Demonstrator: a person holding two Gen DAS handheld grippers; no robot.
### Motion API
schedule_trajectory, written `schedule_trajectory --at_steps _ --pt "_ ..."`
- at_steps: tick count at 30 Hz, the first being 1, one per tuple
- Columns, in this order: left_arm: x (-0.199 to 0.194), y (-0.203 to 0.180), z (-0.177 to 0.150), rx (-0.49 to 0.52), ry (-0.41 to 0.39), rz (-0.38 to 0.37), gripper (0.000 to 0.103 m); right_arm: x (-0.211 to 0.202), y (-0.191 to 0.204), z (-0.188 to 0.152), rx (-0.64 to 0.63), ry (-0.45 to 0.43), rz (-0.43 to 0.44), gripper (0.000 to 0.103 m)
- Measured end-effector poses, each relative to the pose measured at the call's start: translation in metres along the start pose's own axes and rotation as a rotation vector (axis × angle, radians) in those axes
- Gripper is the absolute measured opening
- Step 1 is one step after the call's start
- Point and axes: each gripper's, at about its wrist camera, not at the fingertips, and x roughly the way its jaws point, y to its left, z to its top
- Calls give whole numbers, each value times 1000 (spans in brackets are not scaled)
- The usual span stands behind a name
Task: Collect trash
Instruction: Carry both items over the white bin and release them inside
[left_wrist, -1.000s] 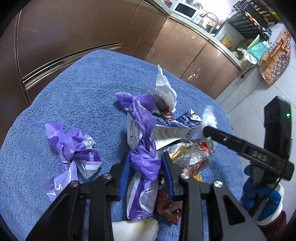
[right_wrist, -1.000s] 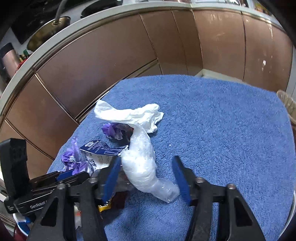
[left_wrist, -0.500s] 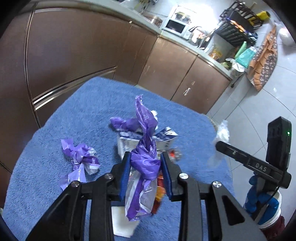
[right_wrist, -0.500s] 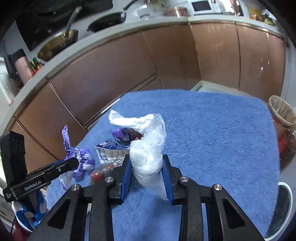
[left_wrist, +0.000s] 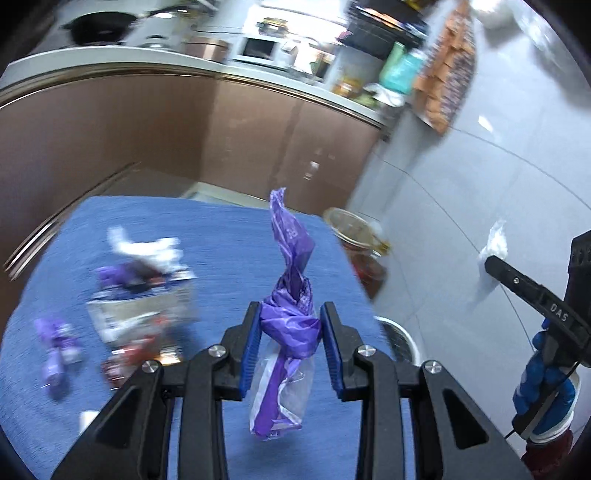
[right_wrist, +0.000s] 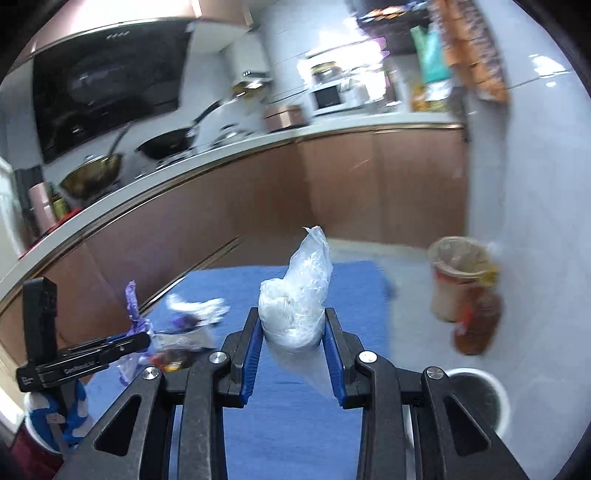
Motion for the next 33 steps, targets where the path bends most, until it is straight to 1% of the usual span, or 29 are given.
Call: schedule_trajectory --at_steps 3,5,8,11,13,16,18,20,22,27,29,31,33 --pt "31 -44 5 59 43 -62 30 -12 -39 -10 57 -14 -81 30" --pt "56 -75 6 93 81 -101 30 -11 -65 -21 118 -2 -130 30" --pt "97 -118 5 144 141 -156 30 0 -107 -47 214 44 -197 30" --pt "139 -155 1 176 200 -205 30 13 -143 -72 272 95 -260 30" --pt "171 -177 -2 191 241 -227 30 27 -165 -88 295 132 -304 30" --pt "211 -200 -8 217 292 -223 31 41 -188 -104 310 174 -355 30" --pt "240 -212 -10 217 333 -226 33 55 -201 -114 316 200 -386 31" --pt "269 -224 -14 208 372 -232 33 67 -212 -121 321 223 -409 31" --pt "292 -233 -17 205 395 -238 33 84 -229 -131 327 249 -425 32" --pt "335 -244 -24 208 421 -230 34 113 -261 -150 348 292 -443 32" --pt "347 -246 -27 197 435 -238 39 115 -273 -159 356 299 -455 32" --pt "354 -245 -29 195 440 -229 54 120 -279 -161 362 307 -469 33" --pt "359 -245 -30 185 440 -225 55 120 -286 -161 366 310 -478 40"
